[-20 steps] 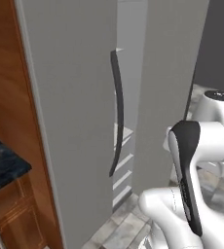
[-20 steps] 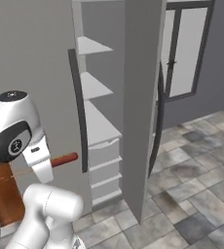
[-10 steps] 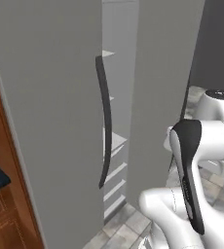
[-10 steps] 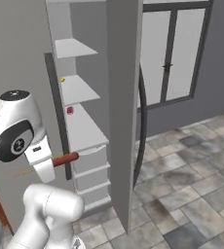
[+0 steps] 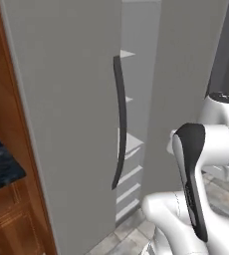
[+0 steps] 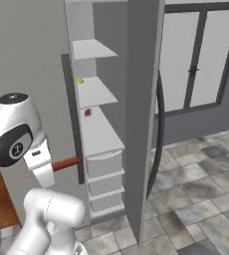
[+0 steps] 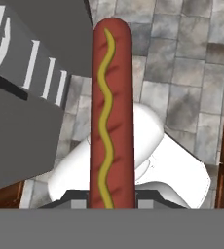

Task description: Store the hot dog in the freezer for long-term storage. Close the freezer door after placing the cooked food.

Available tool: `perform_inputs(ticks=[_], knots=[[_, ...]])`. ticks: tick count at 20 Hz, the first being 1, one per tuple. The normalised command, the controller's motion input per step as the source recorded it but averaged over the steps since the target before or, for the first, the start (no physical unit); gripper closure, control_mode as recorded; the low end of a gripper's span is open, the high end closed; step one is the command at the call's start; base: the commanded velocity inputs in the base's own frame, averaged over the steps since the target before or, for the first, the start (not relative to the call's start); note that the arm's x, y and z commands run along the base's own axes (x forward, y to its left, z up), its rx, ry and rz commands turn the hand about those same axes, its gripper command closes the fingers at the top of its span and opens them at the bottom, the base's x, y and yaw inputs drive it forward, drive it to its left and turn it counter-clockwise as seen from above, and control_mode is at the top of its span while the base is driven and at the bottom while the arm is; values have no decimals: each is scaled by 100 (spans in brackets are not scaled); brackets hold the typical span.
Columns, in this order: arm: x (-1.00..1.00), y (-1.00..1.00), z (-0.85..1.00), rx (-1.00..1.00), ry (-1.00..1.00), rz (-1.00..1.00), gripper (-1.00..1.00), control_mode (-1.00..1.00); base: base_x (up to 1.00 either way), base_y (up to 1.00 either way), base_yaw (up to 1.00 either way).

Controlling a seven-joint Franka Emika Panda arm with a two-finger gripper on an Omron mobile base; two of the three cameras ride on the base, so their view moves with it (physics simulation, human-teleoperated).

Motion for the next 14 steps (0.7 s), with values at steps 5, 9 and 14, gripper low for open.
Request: perform_inputs(ticks=[5,9,14], knots=[[0,0,0,0,0,0,100,100,24,-10,37],[0,0,0,0,0,0,100,100,12,-17,35],[0,0,0,0,0,0,100,100,12,-28,32]])
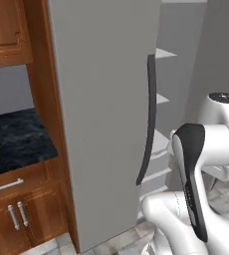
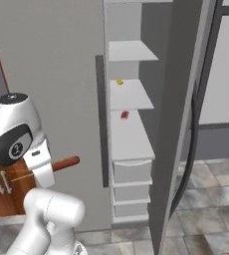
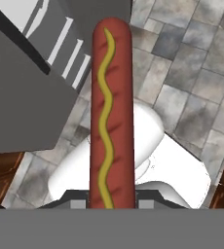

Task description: Store the hot dog in the freezer for long-term storage. Close the freezer door after placing the cooked food.

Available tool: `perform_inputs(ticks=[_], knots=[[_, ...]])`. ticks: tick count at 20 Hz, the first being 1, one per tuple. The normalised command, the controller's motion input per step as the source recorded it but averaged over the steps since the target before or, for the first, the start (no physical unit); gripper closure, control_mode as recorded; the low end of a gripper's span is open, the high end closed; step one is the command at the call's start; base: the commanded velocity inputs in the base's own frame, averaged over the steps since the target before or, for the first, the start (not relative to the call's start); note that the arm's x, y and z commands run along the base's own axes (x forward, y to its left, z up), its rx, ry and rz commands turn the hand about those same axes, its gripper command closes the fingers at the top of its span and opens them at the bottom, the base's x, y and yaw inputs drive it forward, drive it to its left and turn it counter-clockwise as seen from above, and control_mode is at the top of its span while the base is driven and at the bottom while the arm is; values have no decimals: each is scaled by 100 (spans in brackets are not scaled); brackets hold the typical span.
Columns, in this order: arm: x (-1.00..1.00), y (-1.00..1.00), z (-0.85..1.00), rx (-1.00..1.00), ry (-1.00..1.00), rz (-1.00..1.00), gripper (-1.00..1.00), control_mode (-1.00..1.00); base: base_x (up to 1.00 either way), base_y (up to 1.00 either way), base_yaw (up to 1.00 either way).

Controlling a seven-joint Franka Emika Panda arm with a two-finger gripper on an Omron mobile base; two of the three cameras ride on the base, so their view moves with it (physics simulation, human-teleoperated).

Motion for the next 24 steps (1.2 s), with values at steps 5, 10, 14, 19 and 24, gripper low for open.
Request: perform_inputs(ticks=[5,10,14,19,24], knots=[[0,0,0,0,0,0,100,100,0,-32,20],[0,0,0,0,0,0,100,100,0,-60,15],[0,0,0,0,0,0,100,100,0,-71,13],[0,0,0,0,0,0,100,100,0,-52,10],[0,0,0,0,0,0,100,100,0,-18,2]])
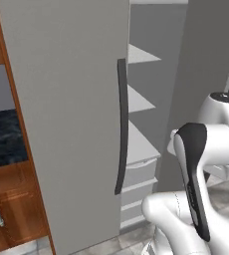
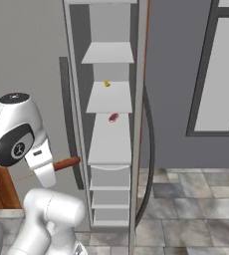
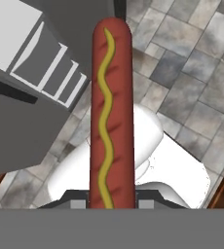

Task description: Store the hot dog in the freezer for long-term storage. Close the freezer door after placing the cooked food.

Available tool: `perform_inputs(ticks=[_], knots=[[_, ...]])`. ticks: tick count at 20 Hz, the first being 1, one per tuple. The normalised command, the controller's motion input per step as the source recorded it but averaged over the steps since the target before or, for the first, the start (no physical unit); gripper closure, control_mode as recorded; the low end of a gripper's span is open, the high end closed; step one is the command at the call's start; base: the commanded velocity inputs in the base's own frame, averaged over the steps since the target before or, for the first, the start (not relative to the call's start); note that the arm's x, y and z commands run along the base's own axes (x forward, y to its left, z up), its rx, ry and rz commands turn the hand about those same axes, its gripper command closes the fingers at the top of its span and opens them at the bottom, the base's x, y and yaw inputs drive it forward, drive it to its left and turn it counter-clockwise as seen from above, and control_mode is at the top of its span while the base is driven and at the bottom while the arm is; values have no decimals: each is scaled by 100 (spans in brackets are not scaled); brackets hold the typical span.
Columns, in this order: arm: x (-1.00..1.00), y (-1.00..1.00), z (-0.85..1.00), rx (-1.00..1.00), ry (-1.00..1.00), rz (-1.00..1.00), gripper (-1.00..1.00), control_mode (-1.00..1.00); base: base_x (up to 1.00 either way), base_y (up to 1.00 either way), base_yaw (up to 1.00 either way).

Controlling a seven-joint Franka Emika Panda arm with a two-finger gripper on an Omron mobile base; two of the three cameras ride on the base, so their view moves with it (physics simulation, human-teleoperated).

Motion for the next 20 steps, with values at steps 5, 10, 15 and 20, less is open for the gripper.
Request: perform_inputs(ticks=[5,10,15,20], knots=[[0,0,0,0,0,0,100,100,5,-34,-9],[0,0,0,0,0,0,100,100,3,-21,-13],[0,0,0,0,0,0,100,100,6,0,-4],[0,0,0,0,0,0,100,100,28,10,0]])
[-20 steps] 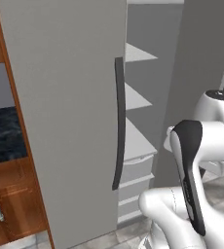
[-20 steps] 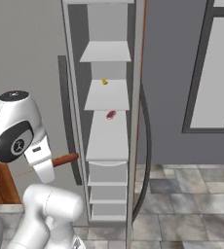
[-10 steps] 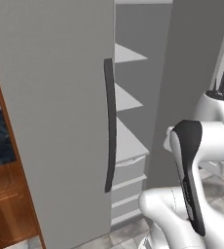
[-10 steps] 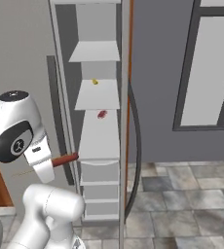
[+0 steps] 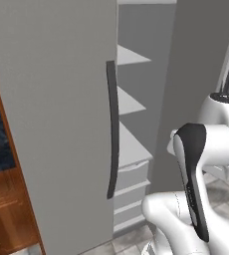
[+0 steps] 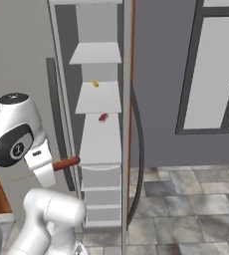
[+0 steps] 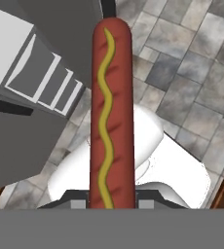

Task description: Store the hot dog in the freezer for long-term storage. Close the freezer door after placing the cooked food.

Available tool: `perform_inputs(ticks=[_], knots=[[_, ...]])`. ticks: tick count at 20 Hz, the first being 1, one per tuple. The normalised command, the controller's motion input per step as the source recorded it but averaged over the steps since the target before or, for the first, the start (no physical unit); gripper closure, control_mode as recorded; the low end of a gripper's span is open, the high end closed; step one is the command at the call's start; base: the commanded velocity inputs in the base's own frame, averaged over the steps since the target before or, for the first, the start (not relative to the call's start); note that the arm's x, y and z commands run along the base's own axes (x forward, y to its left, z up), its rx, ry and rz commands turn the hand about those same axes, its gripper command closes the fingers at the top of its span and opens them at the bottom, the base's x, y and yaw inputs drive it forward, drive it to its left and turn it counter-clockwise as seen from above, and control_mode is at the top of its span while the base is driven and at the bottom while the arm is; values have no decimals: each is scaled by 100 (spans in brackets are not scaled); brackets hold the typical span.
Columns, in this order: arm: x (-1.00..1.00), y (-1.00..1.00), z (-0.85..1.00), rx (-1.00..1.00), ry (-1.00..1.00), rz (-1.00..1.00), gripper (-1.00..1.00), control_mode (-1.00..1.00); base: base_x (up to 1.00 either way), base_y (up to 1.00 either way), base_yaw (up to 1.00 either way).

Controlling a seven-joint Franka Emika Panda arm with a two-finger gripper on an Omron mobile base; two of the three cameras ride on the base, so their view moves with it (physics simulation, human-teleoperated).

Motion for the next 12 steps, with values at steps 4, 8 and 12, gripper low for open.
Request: perform_inputs(ticks=[4,8,12], knots=[[0,0,0,0,0,0,100,100,41,2,0],[0,0,0,0,0,0,100,100,42,0,0],[0,0,0,0,0,0,100,100,44,0,0]])
